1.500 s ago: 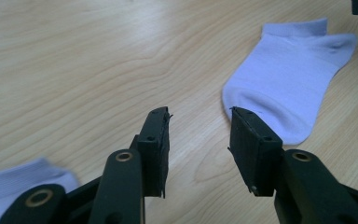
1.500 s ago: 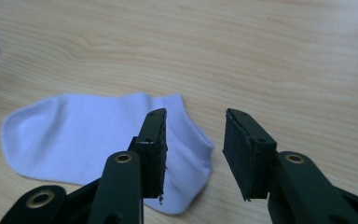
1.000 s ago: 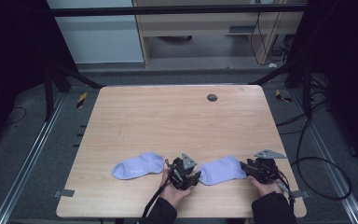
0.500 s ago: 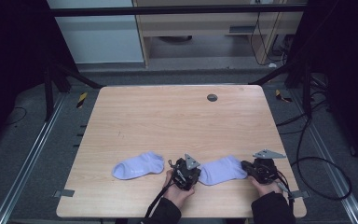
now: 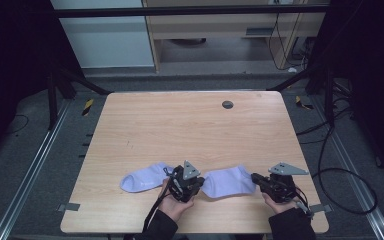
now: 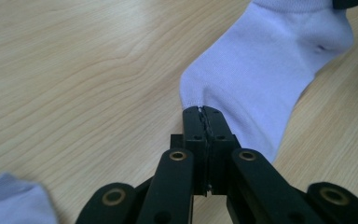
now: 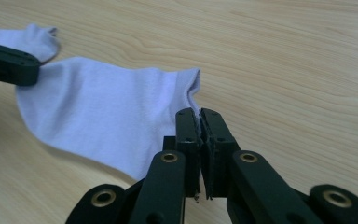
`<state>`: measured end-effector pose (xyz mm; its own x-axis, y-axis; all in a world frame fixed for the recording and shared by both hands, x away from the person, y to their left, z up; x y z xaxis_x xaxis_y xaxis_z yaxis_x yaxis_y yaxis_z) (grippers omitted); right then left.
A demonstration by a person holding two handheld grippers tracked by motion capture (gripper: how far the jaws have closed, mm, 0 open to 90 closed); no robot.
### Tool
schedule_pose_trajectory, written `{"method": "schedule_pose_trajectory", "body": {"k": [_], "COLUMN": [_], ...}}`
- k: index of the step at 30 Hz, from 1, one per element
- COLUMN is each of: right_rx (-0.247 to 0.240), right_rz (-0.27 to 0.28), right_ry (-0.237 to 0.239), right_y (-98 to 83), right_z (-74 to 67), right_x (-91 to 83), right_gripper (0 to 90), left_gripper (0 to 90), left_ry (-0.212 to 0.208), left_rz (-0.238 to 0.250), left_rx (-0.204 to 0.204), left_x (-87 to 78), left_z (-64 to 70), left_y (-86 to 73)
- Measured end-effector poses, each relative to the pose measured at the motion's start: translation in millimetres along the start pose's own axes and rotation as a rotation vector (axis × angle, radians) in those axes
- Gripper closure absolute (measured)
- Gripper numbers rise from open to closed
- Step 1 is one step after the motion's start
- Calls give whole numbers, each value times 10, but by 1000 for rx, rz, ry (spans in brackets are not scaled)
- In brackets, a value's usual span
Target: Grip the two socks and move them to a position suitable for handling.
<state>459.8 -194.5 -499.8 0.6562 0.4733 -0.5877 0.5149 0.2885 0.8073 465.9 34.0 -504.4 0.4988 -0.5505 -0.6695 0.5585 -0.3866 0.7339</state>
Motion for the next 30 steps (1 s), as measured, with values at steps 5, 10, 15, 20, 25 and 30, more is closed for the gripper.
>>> {"method": "schedule_pose_trajectory", "body": {"k": [5, 10, 15, 20, 25, 30], "right_rx": [-14, -30, -28, -31, -25, -43], "right_rz": [1, -5, -17, -41, -80, -116], "right_ry": [36, 60, 89, 111, 114, 99], "right_y": [72, 106, 94, 56, -16, -88], "right_z": [-205, -360, -467, -552, -587, -580], "right_x": [94, 166, 231, 304, 371, 416], "right_gripper": [870, 870, 870, 870, 869, 865], "left_gripper": [887, 887, 887, 886, 881, 840], "left_ry": [21, 30, 43, 49, 50, 54], "left_rz": [-9, -24, -44, -65, -102, -107], "left_rx": [-3, -4, -8, -19, -30, -25], "left_x": [-80, -171, -240, -265, -216, -170], "left_z": [-121, -233, -345, -453, -514, -511], "left_y": [-63, -158, -257, -372, -460, -493]}}
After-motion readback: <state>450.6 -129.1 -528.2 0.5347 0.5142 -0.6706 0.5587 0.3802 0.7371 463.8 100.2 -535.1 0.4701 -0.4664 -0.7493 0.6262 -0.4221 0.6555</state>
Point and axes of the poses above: each handheld gripper's, and its own axes: x roughly forward along the jaws, y roughly out of its top, z roughly to its right, the point moved 7 cm from there along x, roughly forward along the jaws, and after that the axes turned 6 degrees about -x, right-handed, at the moved point
